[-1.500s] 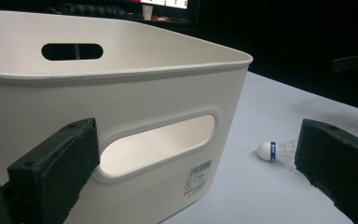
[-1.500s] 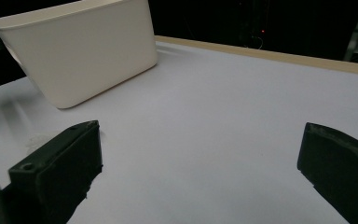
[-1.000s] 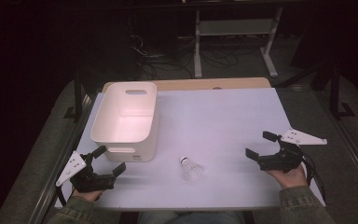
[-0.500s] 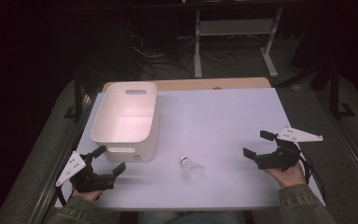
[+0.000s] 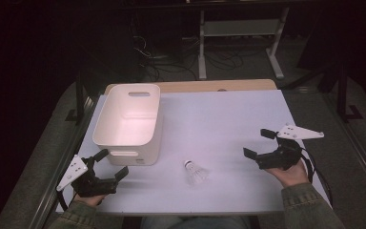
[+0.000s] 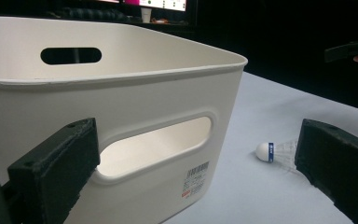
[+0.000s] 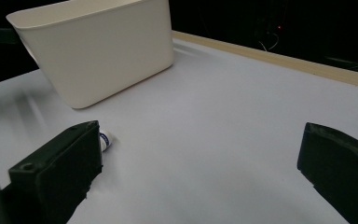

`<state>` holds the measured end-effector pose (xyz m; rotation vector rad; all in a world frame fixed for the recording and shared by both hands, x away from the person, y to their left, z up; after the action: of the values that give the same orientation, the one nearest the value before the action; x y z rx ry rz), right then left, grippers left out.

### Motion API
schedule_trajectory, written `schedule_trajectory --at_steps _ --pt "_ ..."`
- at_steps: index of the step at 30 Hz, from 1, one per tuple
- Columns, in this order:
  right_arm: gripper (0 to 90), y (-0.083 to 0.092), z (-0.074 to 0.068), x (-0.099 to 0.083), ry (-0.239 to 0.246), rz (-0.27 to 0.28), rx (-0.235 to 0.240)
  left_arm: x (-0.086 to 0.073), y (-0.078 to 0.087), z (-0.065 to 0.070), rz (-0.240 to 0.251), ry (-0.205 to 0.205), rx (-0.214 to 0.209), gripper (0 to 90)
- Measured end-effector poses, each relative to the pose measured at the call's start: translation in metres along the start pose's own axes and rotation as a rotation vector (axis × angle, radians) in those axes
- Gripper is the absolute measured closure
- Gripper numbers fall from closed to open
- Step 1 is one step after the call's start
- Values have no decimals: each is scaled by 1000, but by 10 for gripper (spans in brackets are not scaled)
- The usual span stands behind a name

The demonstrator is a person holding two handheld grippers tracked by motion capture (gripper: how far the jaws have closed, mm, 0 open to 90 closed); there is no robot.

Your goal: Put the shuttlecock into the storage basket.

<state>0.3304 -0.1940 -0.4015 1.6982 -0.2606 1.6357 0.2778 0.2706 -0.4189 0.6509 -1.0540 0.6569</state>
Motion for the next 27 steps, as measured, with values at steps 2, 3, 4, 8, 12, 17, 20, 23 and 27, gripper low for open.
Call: schedule_trajectory --at_steps 2,3,4,8,12,17,20,23,27 --pt "0 -2 0 1 8 5 6 0 0 1 4 5 -3 0" --pt "0 -2 0 1 9 4 7 0 0 1 7 9 -5 0" --pt "0 -3 0 1 6 -2 8 0 0 1 6 8 -5 0" --pt "0 -6 0 4 9 -2 13 0 0 1 7 7 -4 0" --pt "0 -11 -2 9 25 -7 25 1 0 1 7 6 -4 0" --pt "0 -15 -4 16 36 -5 41 1 0 1 7 5 -5 0" --pt "0 -19 -5 19 46 -6 49 1 0 1 8 4 -4 0" --pt "0 -22 -7 20 48 -10 57 1 0 1 8 6 -4 0" --pt "0 -27 -10 24 57 -11 74 0 0 1 6 5 -3 0"
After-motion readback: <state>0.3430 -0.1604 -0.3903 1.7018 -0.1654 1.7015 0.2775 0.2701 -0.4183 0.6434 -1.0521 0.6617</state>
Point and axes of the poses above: each handheld gripper's, and its own axes: y roughly backward along the jaws, x roughly out of its top, z roughly to its right, the point moved 6 cm from there along -y, roughly forward along the jaws, and after that the axes turned 15 degrees about y, right-handed, at the moved point
